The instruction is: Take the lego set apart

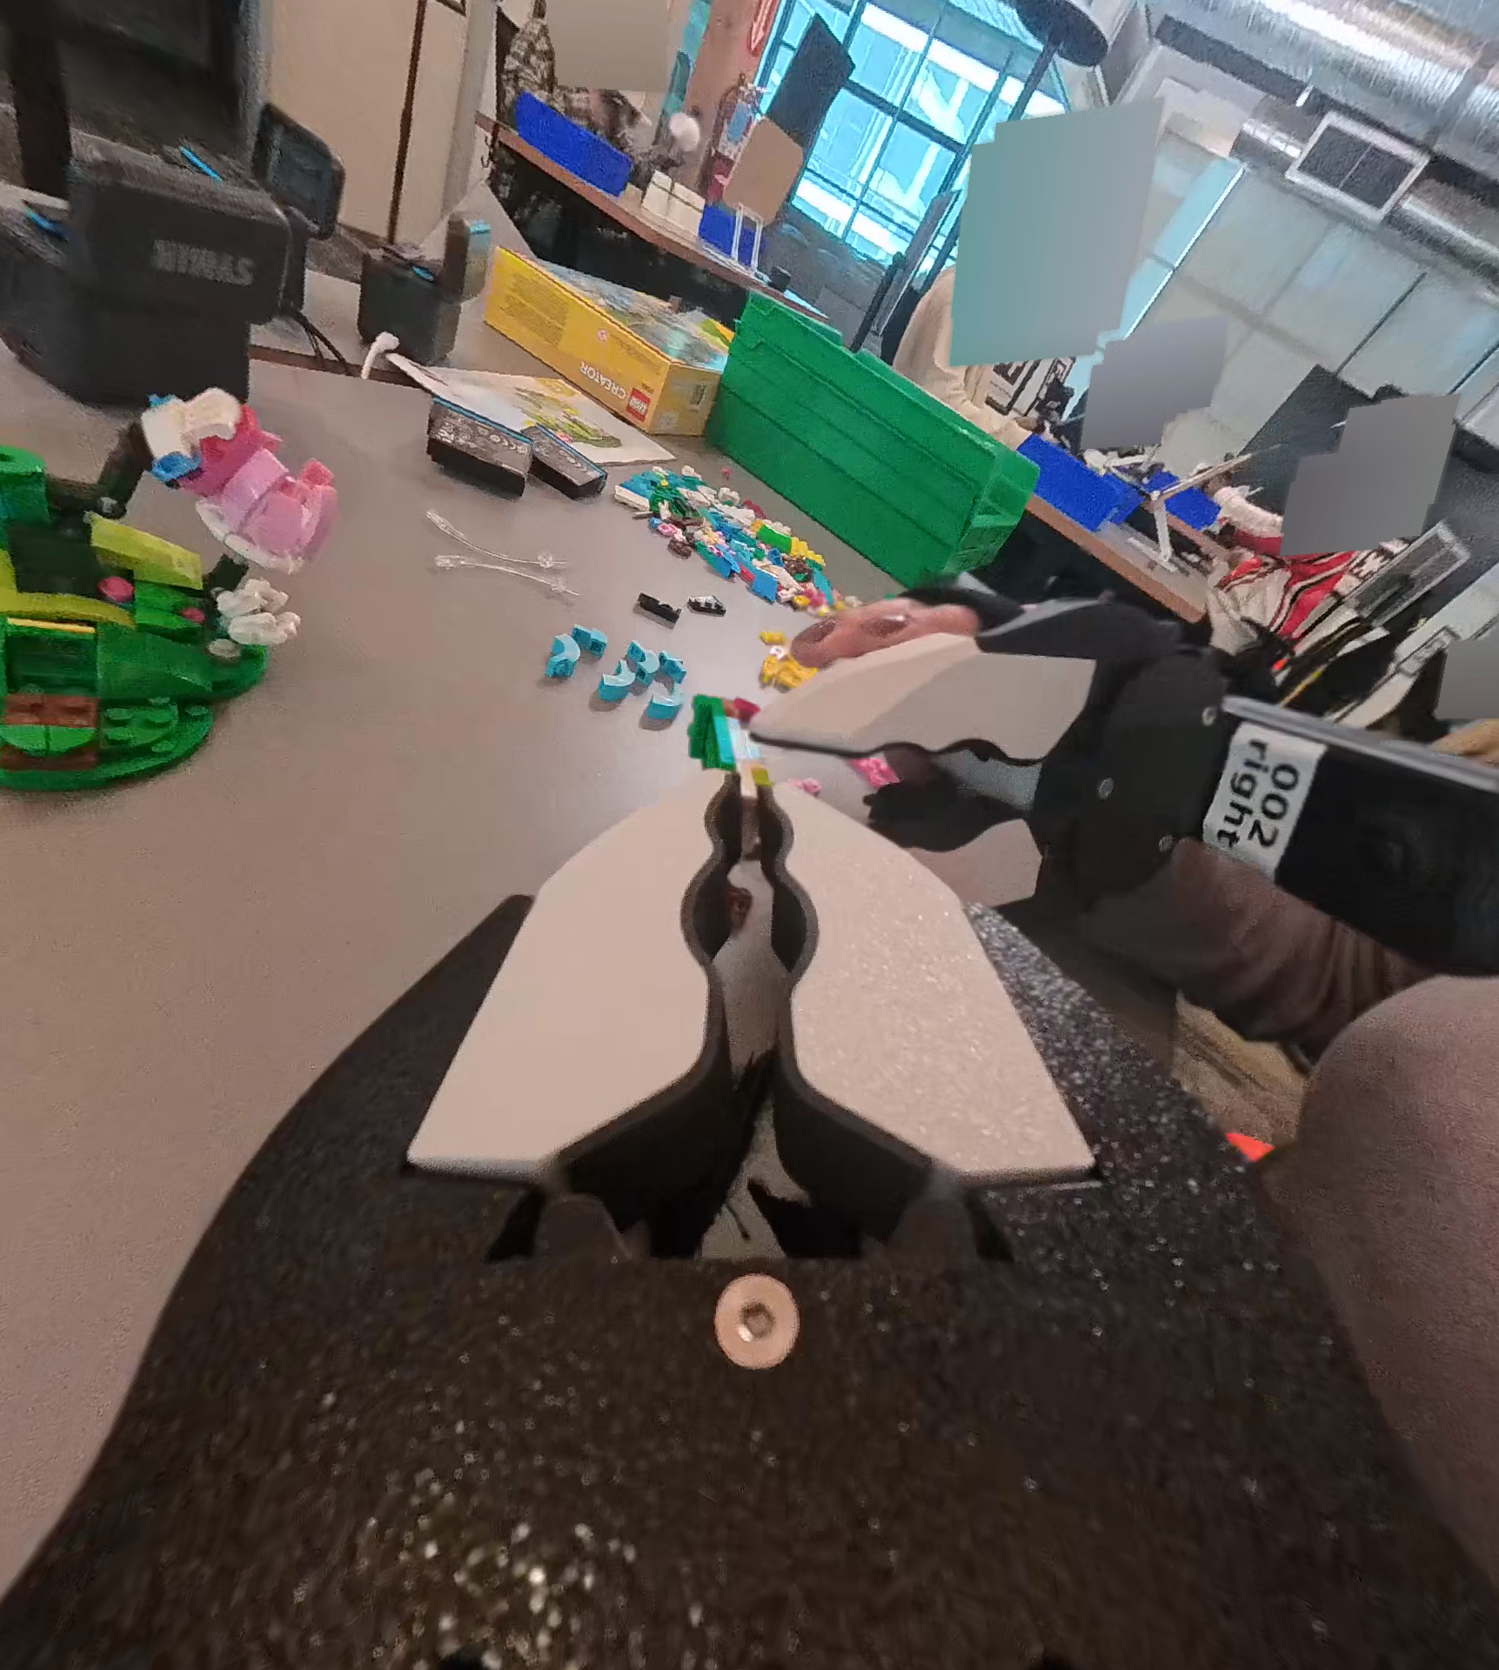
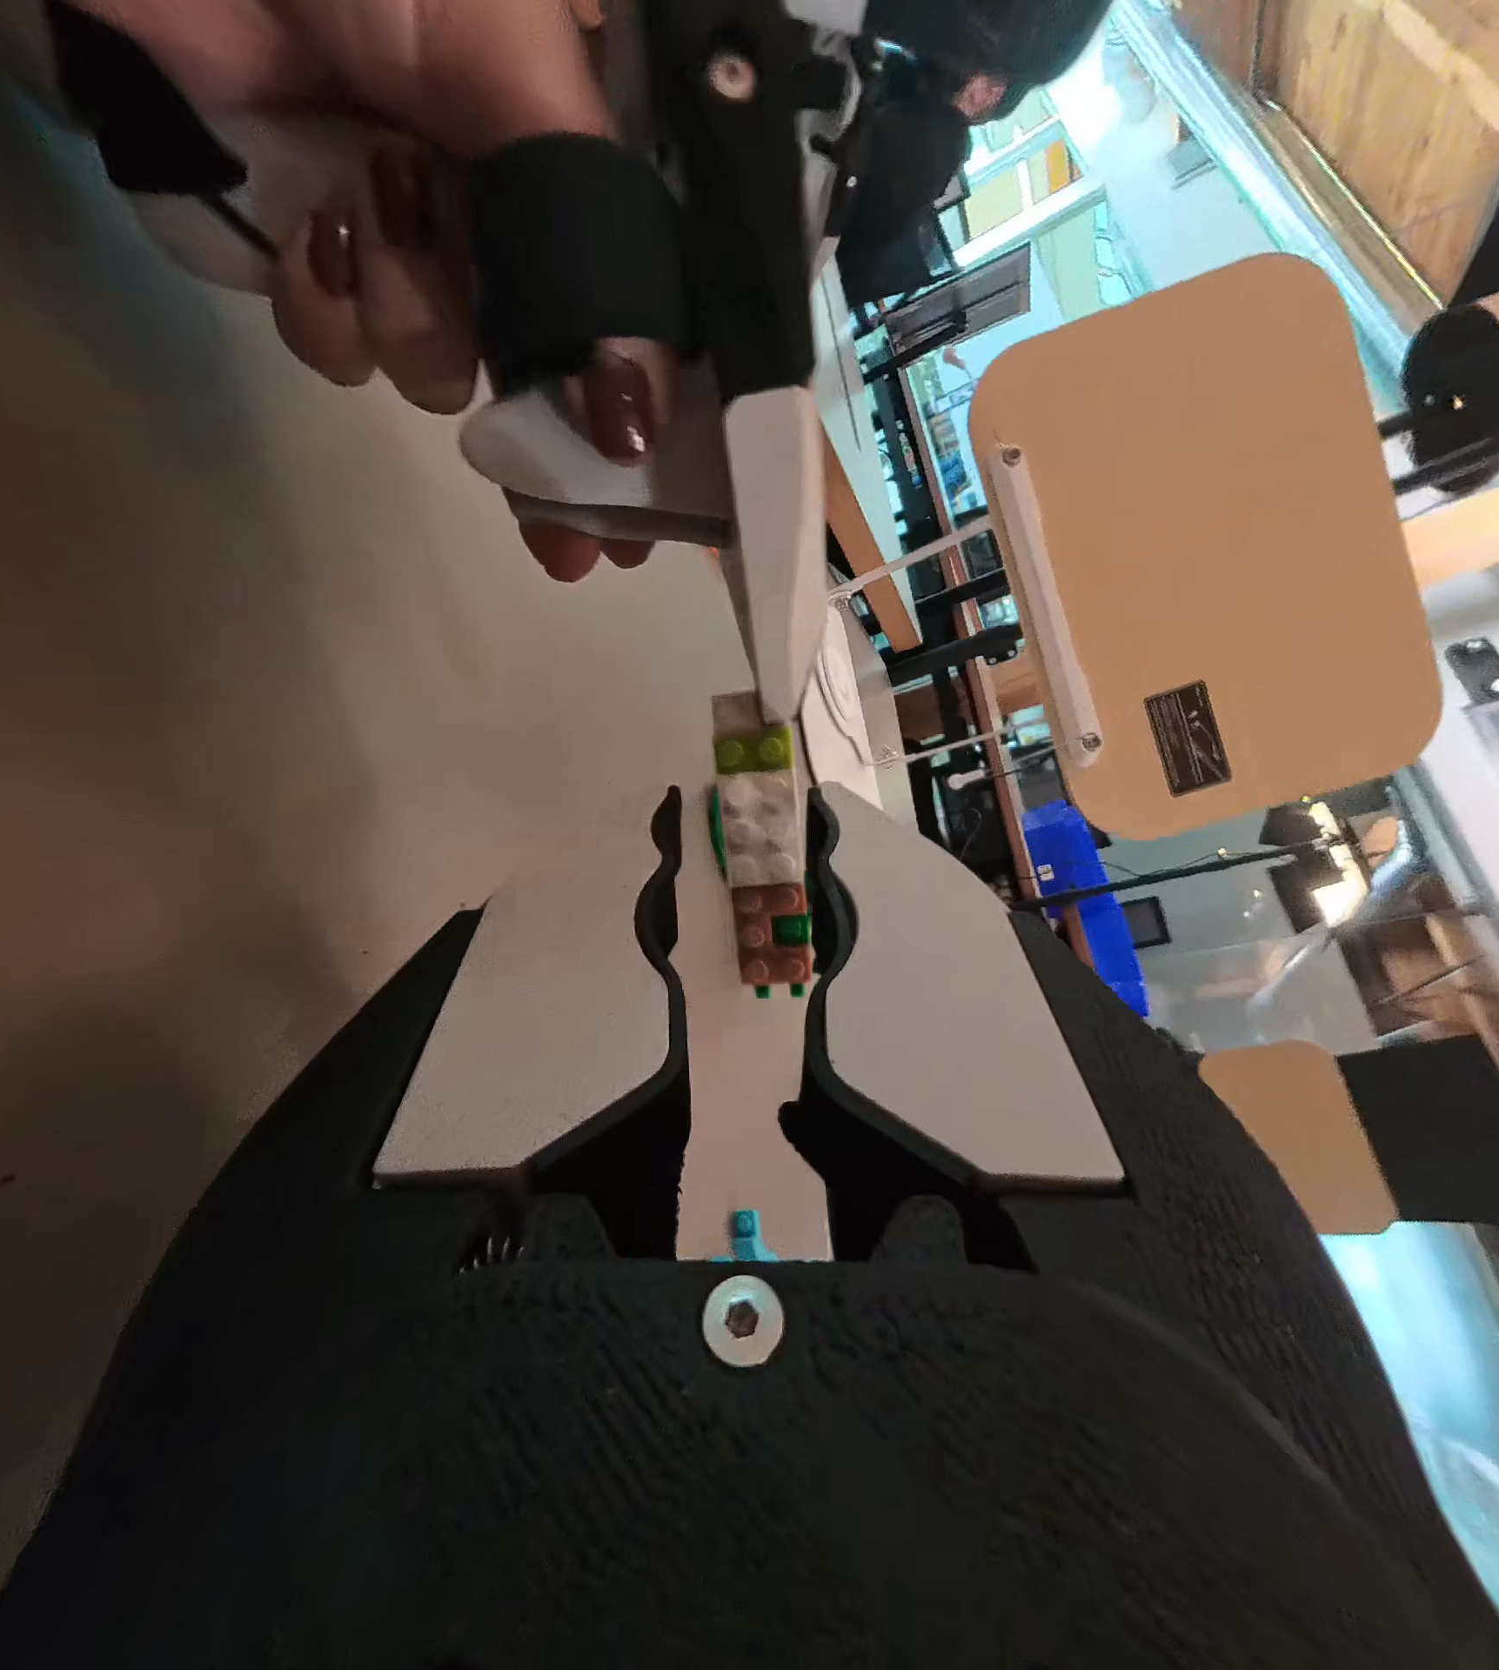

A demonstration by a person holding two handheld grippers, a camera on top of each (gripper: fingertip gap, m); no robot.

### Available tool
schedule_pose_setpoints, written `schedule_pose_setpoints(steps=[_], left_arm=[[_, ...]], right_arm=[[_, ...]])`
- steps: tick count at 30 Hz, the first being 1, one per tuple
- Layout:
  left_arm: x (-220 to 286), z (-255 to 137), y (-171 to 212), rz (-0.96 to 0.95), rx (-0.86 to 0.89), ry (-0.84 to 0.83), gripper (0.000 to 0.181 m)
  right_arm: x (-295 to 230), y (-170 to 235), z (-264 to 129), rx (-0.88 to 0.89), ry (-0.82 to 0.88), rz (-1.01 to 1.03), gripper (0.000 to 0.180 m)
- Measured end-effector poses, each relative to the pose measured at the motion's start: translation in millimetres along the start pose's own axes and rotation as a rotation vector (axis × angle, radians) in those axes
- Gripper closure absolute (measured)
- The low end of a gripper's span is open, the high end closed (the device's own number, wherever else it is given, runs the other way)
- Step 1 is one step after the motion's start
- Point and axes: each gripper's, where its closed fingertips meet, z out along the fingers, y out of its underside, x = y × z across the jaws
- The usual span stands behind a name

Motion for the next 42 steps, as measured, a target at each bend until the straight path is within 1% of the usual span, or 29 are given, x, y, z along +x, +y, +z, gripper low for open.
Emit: schedule_pose_setpoints(steps=[2,3,5,6,9,13,16,20,27,28,29,31,32,34,35,37,39,40,41,42], left_arm=[[-0.5,2.5,2.7,-0.039,-0.007,0.01,0.178],[-0.2,3.8,4.9,-0.046,-0.016,0.015,0.178],[0.7,4.0,5.4,-0.047,-0.016,0.026,0.178],[2.6,2.7,5.0,-0.026,-0.015,0.043,0.179],[8.4,-1.0,2.6,0.018,-0.004,0.09,0.178],[17.4,-5.1,-1.5,0.001,0.025,0.189,0.177],[23.8,-7.7,-2.4,0.012,0.046,0.244,0.176],[27.3,-8.7,-3.3,0.02,0.06,0.276,0.175],[32.4,-12.8,-12.4,-0.108,0.146,0.39,0.176],[32.8,-13.2,-13.3,-0.114,0.152,0.398,0.176],[33.6,-14.0,-13.4,-0.098,0.155,0.401,0.177],[37.6,-22.0,-20.9,-0.01,0.211,0.398,0.177],[39.2,-25.6,-23.7,0.064,0.231,0.377,0.178],[37.7,-25.7,-20.7,0.233,0.203,0.295,0.178],[39.0,-24.4,-15.2,0.314,0.158,0.28,0.178],[45.7,-23.0,-7.3,0.447,0.105,0.288,0.178],[55.4,-23.9,-3.0,0.517,0.092,0.338,0.178],[60.1,-25.1,-1.5,0.54,0.093,0.367,0.178],[62.6,-25.6,-0.4,0.558,0.095,0.387,0.178],[65.5,-26.5,0.7,0.571,0.094,0.402,0.178]], right_arm=[[-3.6,-3.0,1.8,-0.008,0.004,-0.043,0.156],[-3.3,-4.3,2.4,-0.011,0.013,-0.059,0.166],[-3.1,-4.5,2.8,-0.027,0.011,-0.066,0.166],[-3.0,-6.6,1.8,-0.015,-0.003,-0.031,0.166],[-1.7,-13.8,-1.9,0.061,-0.088,0.189,0.166],[1.6,-24.0,-8.3,0.187,-0.209,0.459,0.166],[3.0,-30.3,-14.0,0.264,-0.286,0.597,0.166],[4.9,-33.7,-17.6,0.338,-0.362,0.774,0.166],[15.8,-41.6,-20.9,0.474,-0.444,1.067,0.167],[17.1,-42.1,-21.0,0.483,-0.444,1.08,0.167],[21.4,-40.2,-21.1,0.486,-0.404,1.067,0.18],[32.5,-32.8,-25.5,0.474,-0.307,0.995,0.18],[36.7,-29.6,-28.7,0.464,-0.282,0.972,0.17],[34.1,-24.4,-32.2,0.419,-0.323,0.956,0.15],[28.1,-21.2,-32.1,0.376,-0.365,0.937,0.145],[13.9,-17.0,-31.7,0.296,-0.422,0.841,0.143],[-2.1,-15.8,-31.4,0.219,-0.461,0.7,0.145],[-8.6,-14.7,-30.6,0.181,-0.472,0.639,0.151],[-13.3,-14.8,-30.4,0.164,-0.476,0.594,0.163],[-15.6,-16.2,-30.9,0.166,-0.475,0.567,0.165]])
